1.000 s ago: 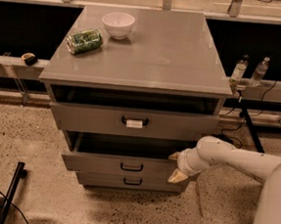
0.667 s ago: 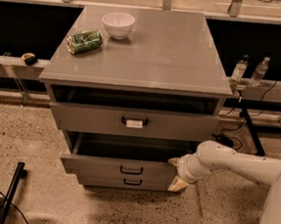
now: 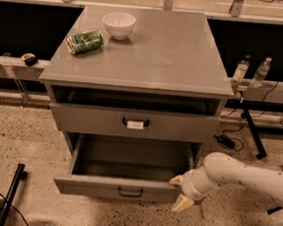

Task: Open middle drawer

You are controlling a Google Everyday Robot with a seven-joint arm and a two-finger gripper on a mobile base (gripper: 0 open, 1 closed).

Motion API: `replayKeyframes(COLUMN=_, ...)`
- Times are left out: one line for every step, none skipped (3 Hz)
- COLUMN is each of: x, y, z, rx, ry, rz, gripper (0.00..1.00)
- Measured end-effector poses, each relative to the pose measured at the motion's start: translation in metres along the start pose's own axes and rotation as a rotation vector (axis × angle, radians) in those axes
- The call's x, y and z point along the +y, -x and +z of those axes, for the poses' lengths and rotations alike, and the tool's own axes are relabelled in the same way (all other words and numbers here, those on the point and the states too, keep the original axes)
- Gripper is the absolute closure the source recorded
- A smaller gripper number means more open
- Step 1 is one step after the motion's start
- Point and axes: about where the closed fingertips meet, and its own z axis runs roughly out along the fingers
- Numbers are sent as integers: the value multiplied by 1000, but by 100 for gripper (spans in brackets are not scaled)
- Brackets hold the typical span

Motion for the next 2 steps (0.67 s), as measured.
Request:
replayKeyframes(x=15, y=8, z=-17, rx=-18, ry=4, rz=-11, gripper=33)
replayKeyframes(x=5, y=12, z=-38, rx=-15, ry=-20, rz=-35, gripper=31)
